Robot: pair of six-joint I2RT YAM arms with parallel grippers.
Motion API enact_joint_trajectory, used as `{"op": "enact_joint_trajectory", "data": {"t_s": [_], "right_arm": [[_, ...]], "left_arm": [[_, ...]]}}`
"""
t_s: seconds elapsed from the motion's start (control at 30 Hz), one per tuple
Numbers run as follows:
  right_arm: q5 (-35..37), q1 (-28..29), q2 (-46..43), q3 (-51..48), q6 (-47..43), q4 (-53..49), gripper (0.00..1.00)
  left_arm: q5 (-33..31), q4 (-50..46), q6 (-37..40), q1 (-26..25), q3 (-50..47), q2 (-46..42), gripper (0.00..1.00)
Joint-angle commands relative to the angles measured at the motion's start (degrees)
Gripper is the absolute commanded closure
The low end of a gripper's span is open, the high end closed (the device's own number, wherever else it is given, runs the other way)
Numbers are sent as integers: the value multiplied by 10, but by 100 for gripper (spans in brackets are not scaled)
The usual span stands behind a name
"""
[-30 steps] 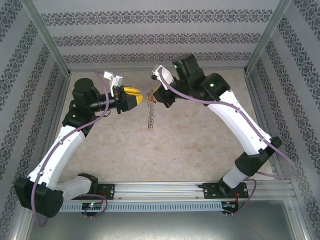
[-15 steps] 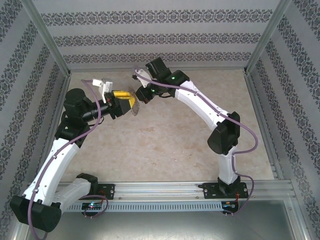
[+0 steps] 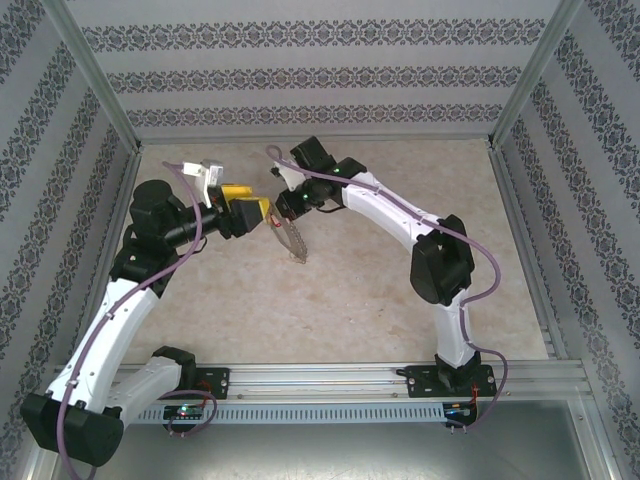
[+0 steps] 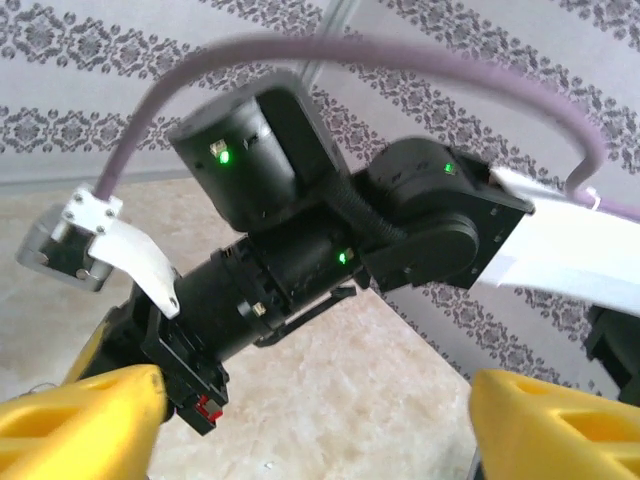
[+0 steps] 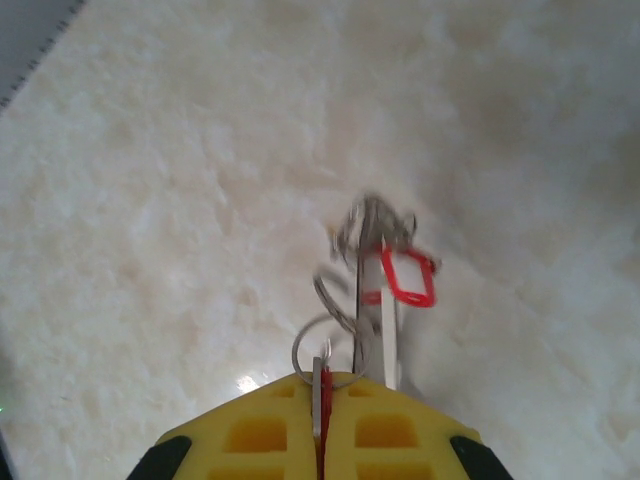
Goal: Put the keys on the keyring
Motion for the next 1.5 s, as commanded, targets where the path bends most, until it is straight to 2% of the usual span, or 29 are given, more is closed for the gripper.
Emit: {"op": "enact_joint_trajectory", "data": {"t_s": [0.0,0.17,0.37,0.47,0.63,0.73,0.8,0.9,0.93,1.2,1.47], "right_arm": [[3,-18,-43,-46,35,35,100],[16,-25,-71,-109,38,44,100],[30,-32,-87,-148,38,39,100],[32,-38,-93,-164,43,34,100],[38,-55,-100,-197,61,26,100],[38,-66,-108,-220,76,34,100],[38,-75,-113,-233,86,43,100],[38,-87,-110,-240,94,38,100],[37,-91,-106,-240,94,30,100],[31,-115,-97,-256,80,21,100],[60,-126,-114,-259,58,11,84]], "left_arm": [[-22,9,-30,7,26,11,0],[-49,15,-49,6,62,20,0],[-64,-73,-51,7,115,62,0],[-28,-84,-55,7,122,85,0],[30,-40,-92,6,114,120,0],[-13,-57,-74,4,110,111,0],[-81,-84,-44,3,101,93,0],[-237,-170,-7,5,103,70,0],[-257,-189,1,5,106,68,0],[-239,-247,21,5,119,73,0],[-252,-277,54,6,96,54,0]]}}
